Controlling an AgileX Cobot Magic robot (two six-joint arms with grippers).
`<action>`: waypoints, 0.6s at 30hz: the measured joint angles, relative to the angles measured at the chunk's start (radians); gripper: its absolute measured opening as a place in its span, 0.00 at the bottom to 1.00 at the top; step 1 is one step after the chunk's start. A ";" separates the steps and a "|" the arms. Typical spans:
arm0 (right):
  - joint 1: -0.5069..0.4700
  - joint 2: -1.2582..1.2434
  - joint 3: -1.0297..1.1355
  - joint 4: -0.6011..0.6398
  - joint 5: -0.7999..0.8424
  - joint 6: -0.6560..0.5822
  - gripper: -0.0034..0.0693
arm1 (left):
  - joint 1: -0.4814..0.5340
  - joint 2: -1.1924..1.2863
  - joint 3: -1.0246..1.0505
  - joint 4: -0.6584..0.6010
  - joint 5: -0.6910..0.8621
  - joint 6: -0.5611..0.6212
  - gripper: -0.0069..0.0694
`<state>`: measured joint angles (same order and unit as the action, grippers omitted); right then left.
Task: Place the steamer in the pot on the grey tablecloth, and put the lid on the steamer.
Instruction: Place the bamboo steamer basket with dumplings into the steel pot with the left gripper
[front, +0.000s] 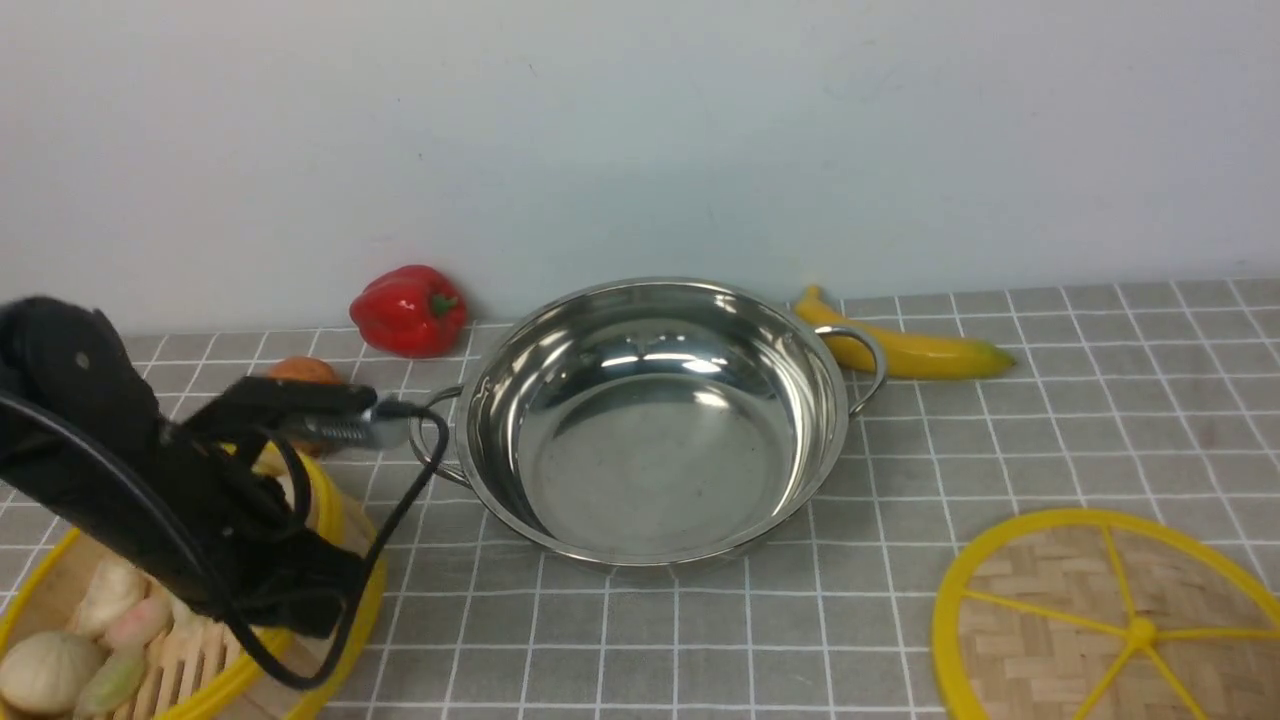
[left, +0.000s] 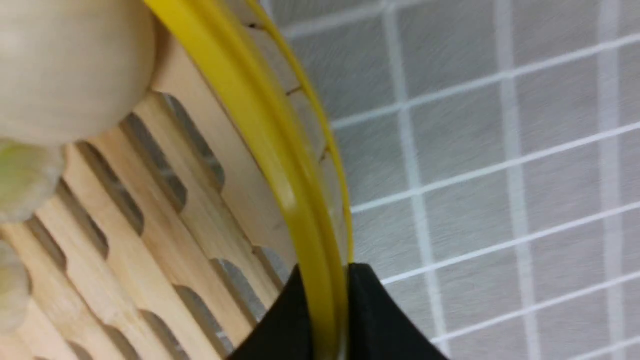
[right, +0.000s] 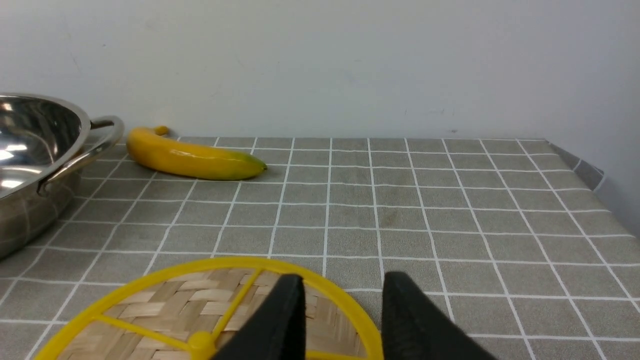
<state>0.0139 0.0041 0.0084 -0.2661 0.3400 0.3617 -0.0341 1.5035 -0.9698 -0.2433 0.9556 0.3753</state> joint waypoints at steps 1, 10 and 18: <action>0.000 0.000 0.000 0.000 0.000 0.000 0.38 | 0.000 -0.004 -0.007 -0.001 0.012 0.000 0.15; 0.000 0.000 0.000 0.000 0.000 0.000 0.38 | -0.100 -0.057 -0.318 0.077 0.204 0.001 0.15; 0.000 0.000 0.000 0.000 0.000 0.000 0.38 | -0.369 0.054 -0.523 0.202 0.279 0.017 0.15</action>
<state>0.0139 0.0041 0.0084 -0.2661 0.3400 0.3617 -0.4035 1.5572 -1.4928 -0.0415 1.2343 0.3927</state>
